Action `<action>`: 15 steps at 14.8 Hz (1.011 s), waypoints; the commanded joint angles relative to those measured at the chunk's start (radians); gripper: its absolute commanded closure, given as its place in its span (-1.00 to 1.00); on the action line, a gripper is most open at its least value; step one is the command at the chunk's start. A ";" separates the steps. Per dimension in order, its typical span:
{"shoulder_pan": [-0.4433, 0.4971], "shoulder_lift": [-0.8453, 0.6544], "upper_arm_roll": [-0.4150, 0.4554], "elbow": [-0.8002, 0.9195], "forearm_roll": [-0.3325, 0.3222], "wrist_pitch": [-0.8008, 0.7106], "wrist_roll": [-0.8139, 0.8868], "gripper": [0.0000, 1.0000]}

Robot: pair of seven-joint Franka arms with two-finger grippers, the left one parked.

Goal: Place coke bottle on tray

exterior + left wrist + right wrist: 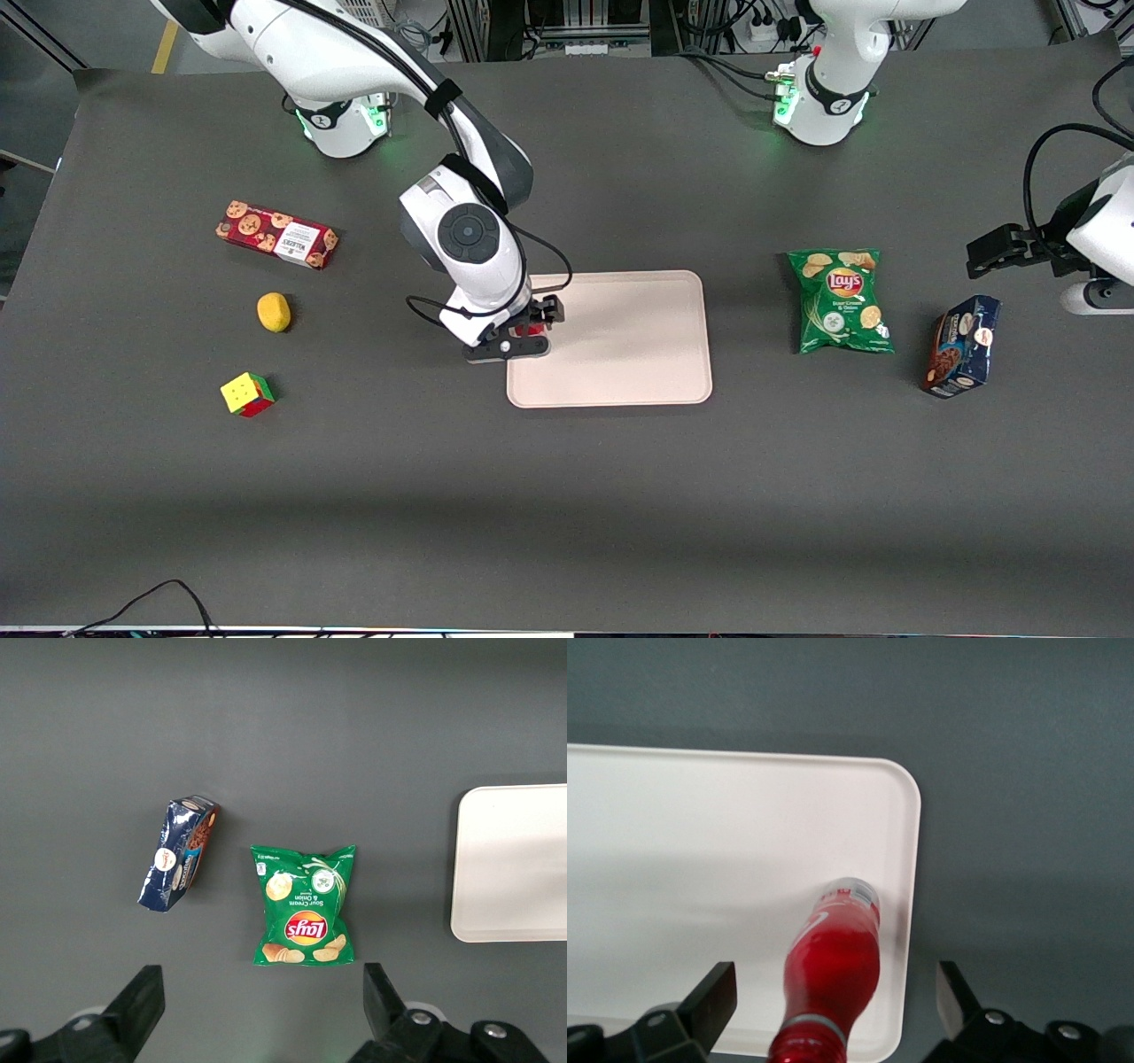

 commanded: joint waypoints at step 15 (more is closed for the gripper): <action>-0.227 -0.415 -0.090 0.153 -0.013 -0.543 -0.263 -1.00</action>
